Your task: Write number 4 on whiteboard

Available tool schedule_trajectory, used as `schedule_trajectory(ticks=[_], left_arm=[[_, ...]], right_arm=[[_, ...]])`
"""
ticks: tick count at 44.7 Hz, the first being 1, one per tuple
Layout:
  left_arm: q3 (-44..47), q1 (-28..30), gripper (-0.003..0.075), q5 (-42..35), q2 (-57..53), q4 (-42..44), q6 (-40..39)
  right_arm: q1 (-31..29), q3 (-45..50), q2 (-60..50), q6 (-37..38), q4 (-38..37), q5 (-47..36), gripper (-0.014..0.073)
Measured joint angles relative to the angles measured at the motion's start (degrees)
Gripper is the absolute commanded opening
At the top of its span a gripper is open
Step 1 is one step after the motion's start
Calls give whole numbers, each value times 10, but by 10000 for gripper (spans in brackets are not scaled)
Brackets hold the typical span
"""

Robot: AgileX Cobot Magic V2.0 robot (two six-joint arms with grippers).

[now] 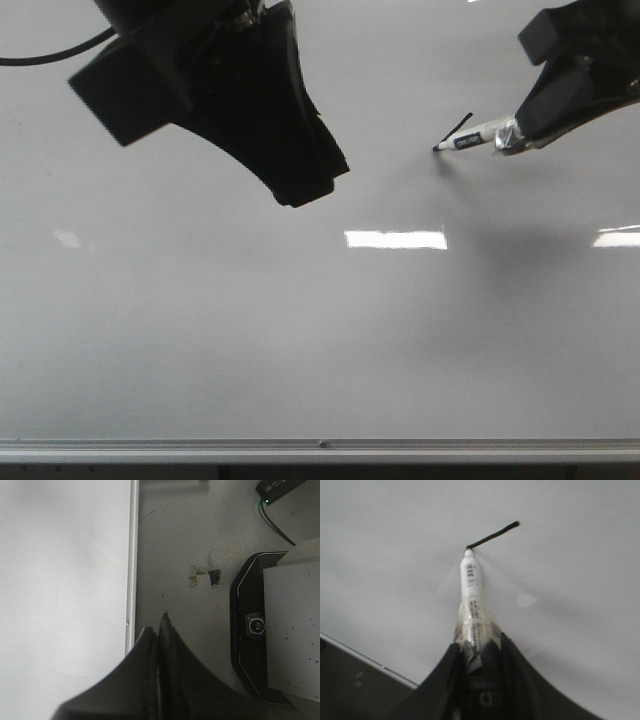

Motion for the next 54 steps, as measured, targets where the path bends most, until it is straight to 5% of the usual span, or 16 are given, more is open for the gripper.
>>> schedule_trajectory(ticks=[14,30,42,54], left_arm=[[0,0,-20,0,0,0,0],[0,0,-20,0,0,0,0],[0,0,-20,0,0,0,0],[0,0,-20,0,0,0,0]], right_arm=[[-7,0,7,-1,4,10,-60],[-155,0,-38,-3,5,73,-60],[-113,-10,-101,-2,-1,59,-60],[-107,-47,-43,-2,-1,60,-60]])
